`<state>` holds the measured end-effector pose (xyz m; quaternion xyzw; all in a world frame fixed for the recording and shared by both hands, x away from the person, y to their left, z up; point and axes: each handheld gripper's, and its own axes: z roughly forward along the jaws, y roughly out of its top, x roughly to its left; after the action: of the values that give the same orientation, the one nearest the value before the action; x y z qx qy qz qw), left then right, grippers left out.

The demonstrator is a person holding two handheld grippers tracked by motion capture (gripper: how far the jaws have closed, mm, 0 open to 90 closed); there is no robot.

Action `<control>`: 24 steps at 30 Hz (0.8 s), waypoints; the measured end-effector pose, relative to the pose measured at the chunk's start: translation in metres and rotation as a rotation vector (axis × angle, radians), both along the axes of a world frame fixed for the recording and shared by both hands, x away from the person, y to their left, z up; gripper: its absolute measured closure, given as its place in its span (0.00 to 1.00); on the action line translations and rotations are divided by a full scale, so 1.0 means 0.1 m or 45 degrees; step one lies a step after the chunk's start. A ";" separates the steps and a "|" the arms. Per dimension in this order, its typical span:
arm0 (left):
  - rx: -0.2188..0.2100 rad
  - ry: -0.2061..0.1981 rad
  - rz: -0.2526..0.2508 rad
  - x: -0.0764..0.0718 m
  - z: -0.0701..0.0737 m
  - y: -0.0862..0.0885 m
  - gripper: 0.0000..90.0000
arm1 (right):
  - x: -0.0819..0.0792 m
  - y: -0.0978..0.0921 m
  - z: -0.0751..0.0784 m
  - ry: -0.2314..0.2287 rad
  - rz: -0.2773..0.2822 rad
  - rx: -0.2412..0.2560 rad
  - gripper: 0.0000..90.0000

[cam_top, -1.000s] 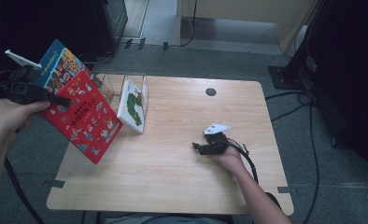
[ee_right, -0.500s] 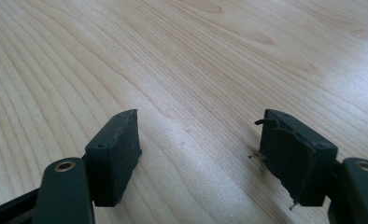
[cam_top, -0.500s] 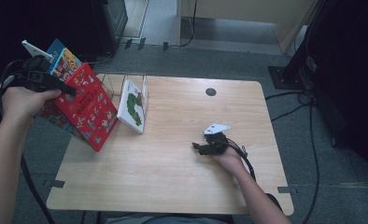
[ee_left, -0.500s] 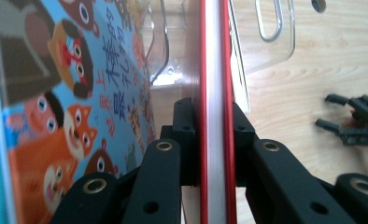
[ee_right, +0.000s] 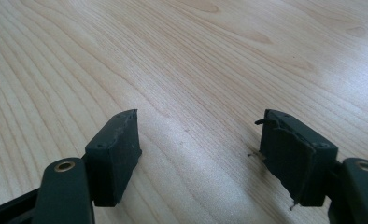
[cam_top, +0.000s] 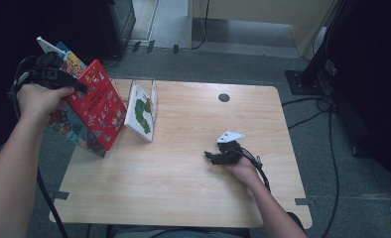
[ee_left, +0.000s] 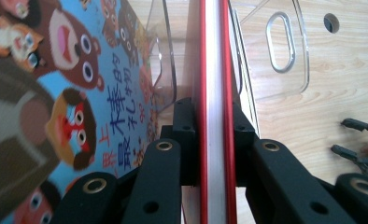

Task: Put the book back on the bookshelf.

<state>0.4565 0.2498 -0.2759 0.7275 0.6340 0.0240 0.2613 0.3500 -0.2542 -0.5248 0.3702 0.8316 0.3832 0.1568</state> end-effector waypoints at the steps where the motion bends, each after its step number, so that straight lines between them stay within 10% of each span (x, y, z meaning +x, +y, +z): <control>1: 0.001 0.000 0.001 0.02 -0.02 -0.01 0.89 | 0.00 0.00 0.00 0.000 -0.001 0.000 0.32; 24: -0.052 0.216 -0.159 0.19 -0.17 -0.06 0.83 | -0.03 0.00 0.00 0.003 -0.035 0.000 0.31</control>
<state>0.4751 0.2439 -0.2933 0.7596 0.6075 -0.0668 0.2224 0.3473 -0.2539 -0.5247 0.3822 0.8266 0.3803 0.1611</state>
